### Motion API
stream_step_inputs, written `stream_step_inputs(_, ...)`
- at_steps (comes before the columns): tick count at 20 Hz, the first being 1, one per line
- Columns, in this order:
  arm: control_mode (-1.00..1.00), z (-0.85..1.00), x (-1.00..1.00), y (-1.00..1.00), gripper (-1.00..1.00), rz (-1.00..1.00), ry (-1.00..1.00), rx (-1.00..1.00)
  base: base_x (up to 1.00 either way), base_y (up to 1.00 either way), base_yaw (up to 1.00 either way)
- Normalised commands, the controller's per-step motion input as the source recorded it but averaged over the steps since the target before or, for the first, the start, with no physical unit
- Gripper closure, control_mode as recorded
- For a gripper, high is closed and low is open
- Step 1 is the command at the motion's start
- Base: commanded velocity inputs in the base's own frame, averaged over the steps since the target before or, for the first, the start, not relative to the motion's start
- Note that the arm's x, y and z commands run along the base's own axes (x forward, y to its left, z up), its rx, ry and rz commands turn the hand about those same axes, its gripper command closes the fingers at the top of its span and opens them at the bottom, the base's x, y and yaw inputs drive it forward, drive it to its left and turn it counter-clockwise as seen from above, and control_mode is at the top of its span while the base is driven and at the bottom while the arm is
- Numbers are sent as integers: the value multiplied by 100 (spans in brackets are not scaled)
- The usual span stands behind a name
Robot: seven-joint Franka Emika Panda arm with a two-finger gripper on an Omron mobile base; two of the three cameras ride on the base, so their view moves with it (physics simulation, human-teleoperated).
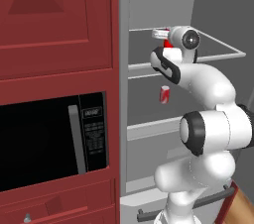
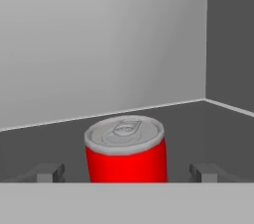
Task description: Open the fridge, grab two sodas, and place both sodas inside the bowl with ice on the dining counter.
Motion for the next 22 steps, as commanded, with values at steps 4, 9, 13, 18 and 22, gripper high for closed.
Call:
stream_step_inputs(4, -100, -10, 15, 0, 100, 0, 0, 0, 0, 0, 0)
stream_step_inputs(9, -100, -8, 11, 0, 100, 0, 0, 0, 0, 0, 0)
stream_step_inputs(13, -100, -3, 0, 0, 100, 0, 0, 0, 0, 0, 0)
stream_step_inputs(18, -100, -3, 0, 0, 100, 0, 0, -1, 0, 0, 0)
stream_step_inputs(22, -100, -16, -17, -12, 100, 0, -2, 0, 0, 0, 0)
